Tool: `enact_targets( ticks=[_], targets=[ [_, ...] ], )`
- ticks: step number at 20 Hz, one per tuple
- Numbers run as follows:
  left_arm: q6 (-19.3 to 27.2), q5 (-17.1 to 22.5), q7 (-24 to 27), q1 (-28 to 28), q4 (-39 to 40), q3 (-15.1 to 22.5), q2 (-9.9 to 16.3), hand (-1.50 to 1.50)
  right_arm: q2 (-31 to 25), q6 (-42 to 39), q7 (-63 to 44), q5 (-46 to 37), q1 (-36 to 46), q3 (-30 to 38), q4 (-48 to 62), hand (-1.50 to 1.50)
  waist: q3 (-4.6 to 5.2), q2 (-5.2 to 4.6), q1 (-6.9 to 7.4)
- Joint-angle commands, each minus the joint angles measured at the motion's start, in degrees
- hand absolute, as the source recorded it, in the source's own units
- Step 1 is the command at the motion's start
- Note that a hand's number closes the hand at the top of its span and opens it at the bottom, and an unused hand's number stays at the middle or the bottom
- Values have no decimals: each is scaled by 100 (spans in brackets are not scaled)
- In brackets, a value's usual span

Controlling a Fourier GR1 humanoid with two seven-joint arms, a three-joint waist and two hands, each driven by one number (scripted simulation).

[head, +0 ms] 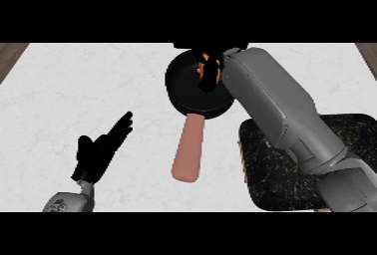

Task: Pick the squash from the tray and place it in the pot

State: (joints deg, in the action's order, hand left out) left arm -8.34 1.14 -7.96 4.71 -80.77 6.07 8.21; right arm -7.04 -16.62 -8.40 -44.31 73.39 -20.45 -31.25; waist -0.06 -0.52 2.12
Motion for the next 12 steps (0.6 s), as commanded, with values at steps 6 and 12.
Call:
enact_targets(
  ticks=[6,12],
  targets=[
    [-60,89,-362,136,-119,-143,84,0,691,49,-133,177,143,338,1013,-150,6,-16,29],
    [-69,-3,-157,27,-23,35,-45,0,701,1242,352,1542,108,1701,264,-150,-5,-15,73]
  ],
)
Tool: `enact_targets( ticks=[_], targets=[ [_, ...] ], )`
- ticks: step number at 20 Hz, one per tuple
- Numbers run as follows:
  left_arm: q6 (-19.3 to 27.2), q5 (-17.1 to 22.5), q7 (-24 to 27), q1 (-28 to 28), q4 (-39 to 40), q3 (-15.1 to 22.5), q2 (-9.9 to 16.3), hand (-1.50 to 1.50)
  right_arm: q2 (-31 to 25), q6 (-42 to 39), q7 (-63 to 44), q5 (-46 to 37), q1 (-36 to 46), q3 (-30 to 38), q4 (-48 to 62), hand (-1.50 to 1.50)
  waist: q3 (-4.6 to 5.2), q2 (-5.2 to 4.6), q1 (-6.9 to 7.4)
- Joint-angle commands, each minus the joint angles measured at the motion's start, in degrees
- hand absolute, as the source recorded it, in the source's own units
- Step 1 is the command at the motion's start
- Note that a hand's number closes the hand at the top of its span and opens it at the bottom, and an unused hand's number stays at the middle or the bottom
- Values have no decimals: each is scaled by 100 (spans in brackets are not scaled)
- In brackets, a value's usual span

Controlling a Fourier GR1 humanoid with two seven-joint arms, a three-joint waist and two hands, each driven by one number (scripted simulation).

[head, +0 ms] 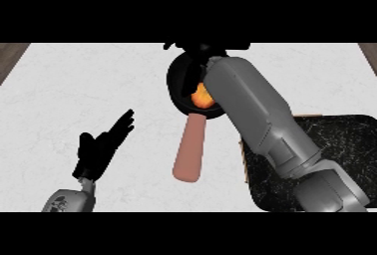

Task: Pick the squash from the tray and place it in the pot

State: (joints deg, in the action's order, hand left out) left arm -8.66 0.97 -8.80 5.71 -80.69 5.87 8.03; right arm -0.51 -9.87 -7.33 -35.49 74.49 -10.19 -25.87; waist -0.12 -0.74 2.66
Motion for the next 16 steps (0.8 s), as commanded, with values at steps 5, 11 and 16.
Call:
enact_targets(
  ticks=[5,11,16],
  targets=[
    [113,-132,-45,-93,-46,90,-74,0,21,1522,270,1391,10,1632,-397,-150,5,7,-48],
    [16,-93,149,-291,28,-14,29,0,-721,1740,742,1919,-54,2408,-479,-150,8,17,-118],
    [247,-177,42,155,419,-27,-265,0,-971,1507,1146,2300,-105,2769,-430,-150,12,32,-203]
  ],
)
